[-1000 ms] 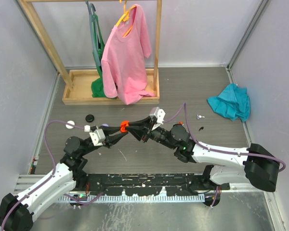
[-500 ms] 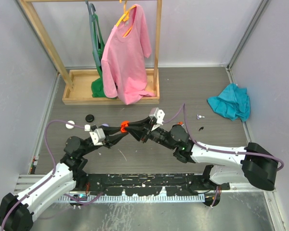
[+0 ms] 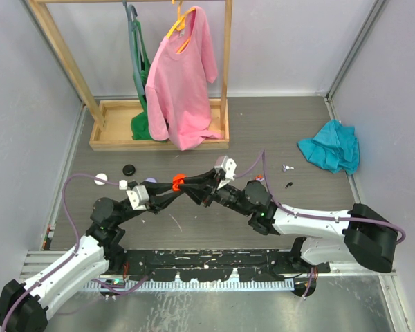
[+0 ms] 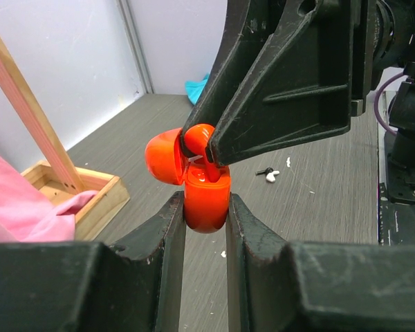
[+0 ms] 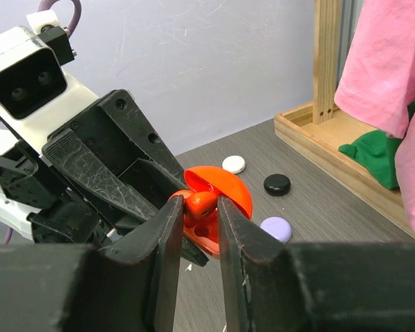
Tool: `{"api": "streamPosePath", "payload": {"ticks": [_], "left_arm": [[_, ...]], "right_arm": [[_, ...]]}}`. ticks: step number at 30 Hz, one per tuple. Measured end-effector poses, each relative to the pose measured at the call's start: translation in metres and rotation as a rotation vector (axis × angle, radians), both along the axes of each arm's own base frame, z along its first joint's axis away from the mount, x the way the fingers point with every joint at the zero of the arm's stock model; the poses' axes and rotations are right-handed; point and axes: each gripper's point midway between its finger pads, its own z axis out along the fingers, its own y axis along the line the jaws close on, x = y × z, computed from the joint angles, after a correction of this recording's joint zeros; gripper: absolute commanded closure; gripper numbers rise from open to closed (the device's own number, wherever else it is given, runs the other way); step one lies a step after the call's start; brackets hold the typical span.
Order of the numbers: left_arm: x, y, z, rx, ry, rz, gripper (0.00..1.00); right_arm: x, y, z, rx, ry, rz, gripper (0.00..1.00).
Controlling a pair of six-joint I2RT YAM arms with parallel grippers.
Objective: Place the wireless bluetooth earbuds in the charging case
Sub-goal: Place the earbud in the charging case.
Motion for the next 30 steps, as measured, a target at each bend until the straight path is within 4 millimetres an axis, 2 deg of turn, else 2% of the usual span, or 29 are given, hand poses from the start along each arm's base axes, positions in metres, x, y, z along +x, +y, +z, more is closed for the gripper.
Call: {"api": "streamPosePath", "payload": {"ticks": [10,16,30], "left_arm": [[-0.002,-0.002,-0.01,0.026,0.013,-0.017,1.0],[-0.001,-0.002,-0.015,0.048,0.01,-0.016,1.0],[0.003,-0.004,-0.026,0.082,0.022,-0.011,1.0]], "right_arm": [[-0.006,0.002,-0.012,-0.055,0.017,0.037,0.57],[-0.008,0.002,-0.016,-0.116,0.05,0.044,0.49],[0.003,-0.012,0.006,-0.313,0.312,-0.074,0.48]]}}
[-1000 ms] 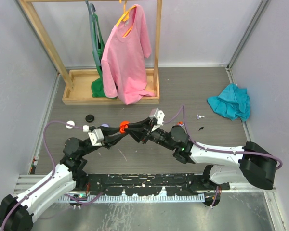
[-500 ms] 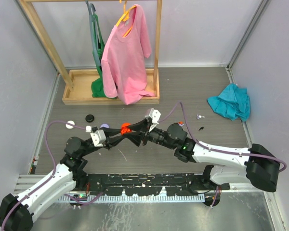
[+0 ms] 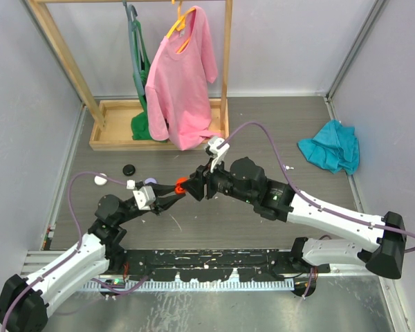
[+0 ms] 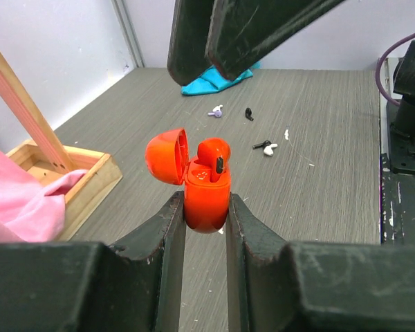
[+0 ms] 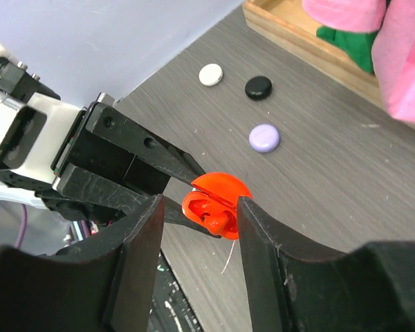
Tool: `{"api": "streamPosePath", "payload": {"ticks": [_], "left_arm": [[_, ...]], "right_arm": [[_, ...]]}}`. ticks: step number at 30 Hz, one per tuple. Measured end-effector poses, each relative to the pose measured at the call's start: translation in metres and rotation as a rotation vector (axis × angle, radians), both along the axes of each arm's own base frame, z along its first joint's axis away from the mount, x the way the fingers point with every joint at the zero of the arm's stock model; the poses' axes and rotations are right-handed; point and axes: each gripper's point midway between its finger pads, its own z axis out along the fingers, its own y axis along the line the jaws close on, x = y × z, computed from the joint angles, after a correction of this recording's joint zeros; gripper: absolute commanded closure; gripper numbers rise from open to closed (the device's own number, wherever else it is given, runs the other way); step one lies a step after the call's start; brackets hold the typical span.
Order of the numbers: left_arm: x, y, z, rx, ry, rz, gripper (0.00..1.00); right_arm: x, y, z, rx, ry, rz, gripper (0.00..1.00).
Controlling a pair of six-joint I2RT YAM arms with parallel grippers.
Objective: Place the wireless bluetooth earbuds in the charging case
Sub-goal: Place the earbud in the charging case.
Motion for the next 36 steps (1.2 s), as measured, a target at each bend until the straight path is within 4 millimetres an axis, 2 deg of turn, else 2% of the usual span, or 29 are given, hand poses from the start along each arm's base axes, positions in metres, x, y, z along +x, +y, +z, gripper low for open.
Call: {"api": "streamPosePath", "payload": {"ticks": [5,12,17,31,36], "left_arm": [[0.001,0.0,-0.003,0.01,0.008,0.002,1.0],[0.002,-0.001,-0.007,0.023,0.012,0.003,1.0],[0.002,0.0,-0.007,0.024,0.009,0.003,1.0],[0.001,-0.002,-0.009,0.03,0.014,-0.008,1.0],[0.0,-0.002,-0.01,0.031,0.014,-0.014,1.0]], "right_arm": [[-0.002,-0.003,-0.002,-0.061,0.134,-0.039,0.51],[-0.009,-0.008,-0.036,-0.156,0.288,-0.075,0.59],[-0.01,-0.009,-0.049,-0.188,0.336,-0.089,0.61],[-0.009,-0.003,-0.041,-0.133,0.362,-0.096,0.62],[-0.007,-0.003,-0.04,-0.124,0.367,-0.106,0.67]]}}
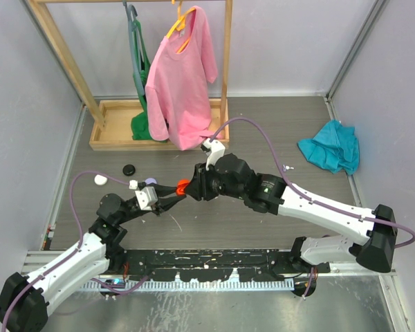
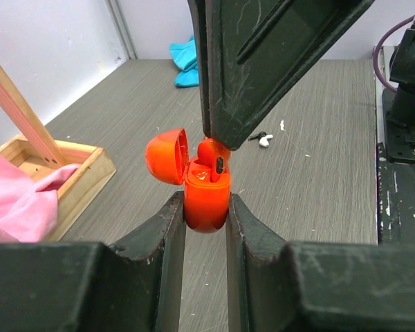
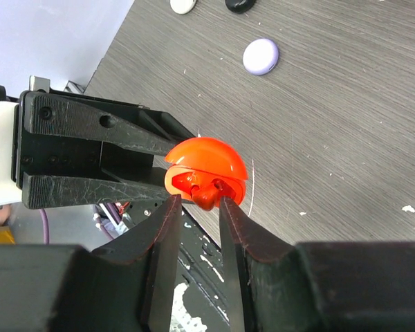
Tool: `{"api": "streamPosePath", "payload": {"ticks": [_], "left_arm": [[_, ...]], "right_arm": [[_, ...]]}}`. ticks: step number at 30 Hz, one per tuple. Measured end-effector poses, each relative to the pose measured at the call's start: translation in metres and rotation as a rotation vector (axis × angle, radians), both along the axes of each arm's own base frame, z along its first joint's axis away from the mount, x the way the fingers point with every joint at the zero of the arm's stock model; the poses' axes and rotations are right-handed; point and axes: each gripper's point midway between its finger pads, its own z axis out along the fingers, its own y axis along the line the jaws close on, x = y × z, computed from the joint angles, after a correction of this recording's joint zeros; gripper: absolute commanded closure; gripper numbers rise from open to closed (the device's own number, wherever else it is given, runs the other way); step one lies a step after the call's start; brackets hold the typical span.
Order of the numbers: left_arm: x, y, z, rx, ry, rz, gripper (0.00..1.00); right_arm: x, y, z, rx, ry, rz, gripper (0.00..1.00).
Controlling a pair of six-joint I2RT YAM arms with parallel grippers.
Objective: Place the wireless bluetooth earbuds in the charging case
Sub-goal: Place the earbud in the charging case.
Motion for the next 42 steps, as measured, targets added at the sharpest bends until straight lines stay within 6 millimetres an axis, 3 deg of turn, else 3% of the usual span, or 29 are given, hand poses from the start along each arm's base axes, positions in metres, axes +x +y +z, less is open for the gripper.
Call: {"api": "streamPosePath", "payload": {"ticks": [9,17,26,42], "left_arm": [[-0.001,-0.001,-0.002,0.005,0.005,-0.009,1.0],[-0.006,-0.003,-0.004,0.011,0.018,-0.037,1.0],[-0.02,-0.008,-0.008,0.018,0.046,-0.126,1.0],[-0.044,-0.015,-0.011,0.027,0.071,-0.27,1.0]], "right_arm": [[0.004,0.005,-0.009,-0.013,0.014,-0.002,0.78],[0.001,0.005,-0.008,-0.042,-0.062,0.102,0.8],[-0.013,0.004,-0.009,-0.116,-0.238,0.359,0.79],[-0.039,0.007,-0.009,-0.134,-0.466,0.698,0.67]]}}
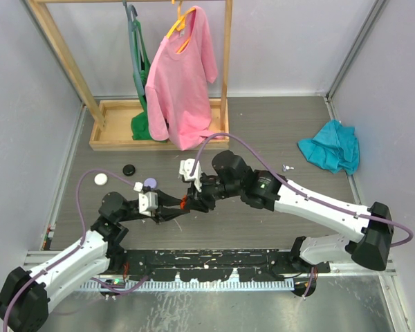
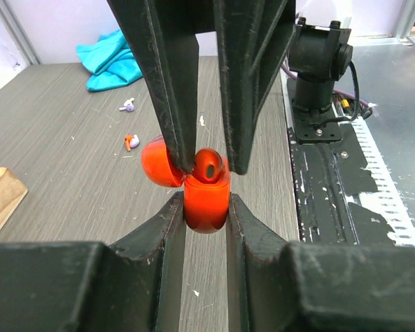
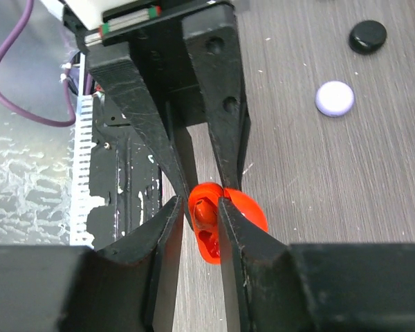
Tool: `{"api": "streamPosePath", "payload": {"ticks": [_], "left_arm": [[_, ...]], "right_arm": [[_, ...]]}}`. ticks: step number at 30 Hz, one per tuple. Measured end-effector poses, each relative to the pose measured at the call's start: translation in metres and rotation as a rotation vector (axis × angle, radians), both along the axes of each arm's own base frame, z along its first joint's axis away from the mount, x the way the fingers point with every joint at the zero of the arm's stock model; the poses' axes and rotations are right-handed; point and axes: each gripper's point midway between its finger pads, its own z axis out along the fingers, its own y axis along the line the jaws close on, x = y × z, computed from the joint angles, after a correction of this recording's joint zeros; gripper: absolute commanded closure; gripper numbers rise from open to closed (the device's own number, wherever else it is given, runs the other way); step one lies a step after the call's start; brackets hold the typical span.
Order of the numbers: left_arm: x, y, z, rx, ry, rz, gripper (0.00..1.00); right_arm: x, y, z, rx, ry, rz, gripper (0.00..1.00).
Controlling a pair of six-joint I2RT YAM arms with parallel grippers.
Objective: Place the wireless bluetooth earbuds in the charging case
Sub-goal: Place the earbud in the charging case, then pick up the earbud from the center of the board.
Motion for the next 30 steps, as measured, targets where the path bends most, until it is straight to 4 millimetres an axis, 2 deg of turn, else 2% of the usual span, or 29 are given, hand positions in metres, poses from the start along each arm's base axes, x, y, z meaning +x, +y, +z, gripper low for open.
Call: {"api": "streamPosePath", "payload": {"ticks": [11,18,21,25,28,30], "left_arm": [[0.0,-0.002,0.001,-0.003,0.002,-0.013,1.0],[0.012,-0.001,-0.001,0.001,0.002,0.046,1.0],[0.019,0.0,-0.002,0.005,-0.003,0.085,1.0],[0.03,0.003,-0.004,0.01,-0.004,0.153,1.0],[0.036,0.005,-0.005,0.014,-0.007,0.189,1.0],[0.039,0.006,-0.005,0.015,-0.007,0.204,1.0]], "right_arm": [[-0.005,0.009,0.006,-0.003,-0.039,0.084,0.55],[0.007,0.002,0.014,-0.01,-0.061,-0.009,0.48],[0.028,-0.011,0.027,0.008,-0.088,-0.135,0.47],[0.07,-0.045,0.04,0.038,-0.084,-0.368,0.47],[0.107,-0.078,0.038,0.044,-0.038,-0.563,0.47],[0.131,-0.101,0.029,0.032,0.0,-0.696,0.47]]}}
